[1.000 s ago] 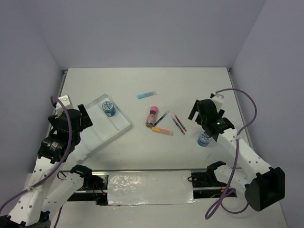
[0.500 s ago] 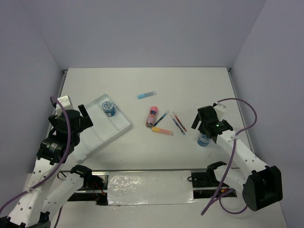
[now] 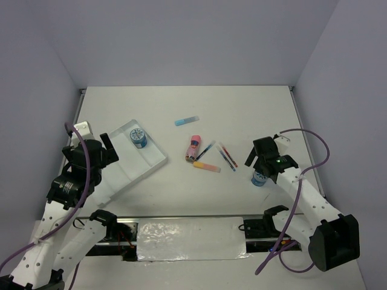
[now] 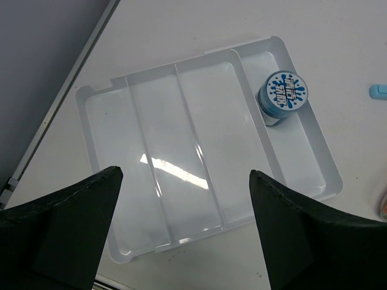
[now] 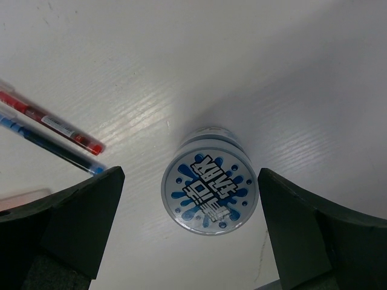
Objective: Sort the stationery into containers
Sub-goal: Pick up the stationery from the center of the board.
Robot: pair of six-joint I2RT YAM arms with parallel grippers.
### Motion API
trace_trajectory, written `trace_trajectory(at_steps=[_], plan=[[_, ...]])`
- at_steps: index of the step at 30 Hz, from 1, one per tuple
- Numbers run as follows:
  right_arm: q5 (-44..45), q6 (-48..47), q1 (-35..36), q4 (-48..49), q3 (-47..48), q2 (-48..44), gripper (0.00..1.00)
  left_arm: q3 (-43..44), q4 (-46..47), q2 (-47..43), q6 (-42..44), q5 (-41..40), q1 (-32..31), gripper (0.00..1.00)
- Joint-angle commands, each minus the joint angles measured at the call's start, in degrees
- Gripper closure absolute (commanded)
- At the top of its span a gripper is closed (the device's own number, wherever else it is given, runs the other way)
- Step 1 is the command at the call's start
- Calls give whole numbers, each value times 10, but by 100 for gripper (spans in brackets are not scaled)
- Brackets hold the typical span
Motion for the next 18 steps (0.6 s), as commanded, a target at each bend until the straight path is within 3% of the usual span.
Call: trace_trajectory(at_steps=[1, 10, 13, 17, 18], plan=[[-14, 27, -2, -18, -6, 2, 0, 5, 22, 1, 3, 3, 2, 1], [-14, 35, -4, -9, -15, 3, 6, 4, 20, -3, 2, -2, -4, 1], [-28, 23, -2, -7, -7, 32, 16, 4, 20, -5, 2, -3, -5, 1], [-36, 10, -2, 9, -15, 16, 53, 3, 21, -9, 2, -2, -6, 1], [-41, 2, -4, 14, -18, 11, 54, 3, 22, -8, 3, -1, -6, 1]])
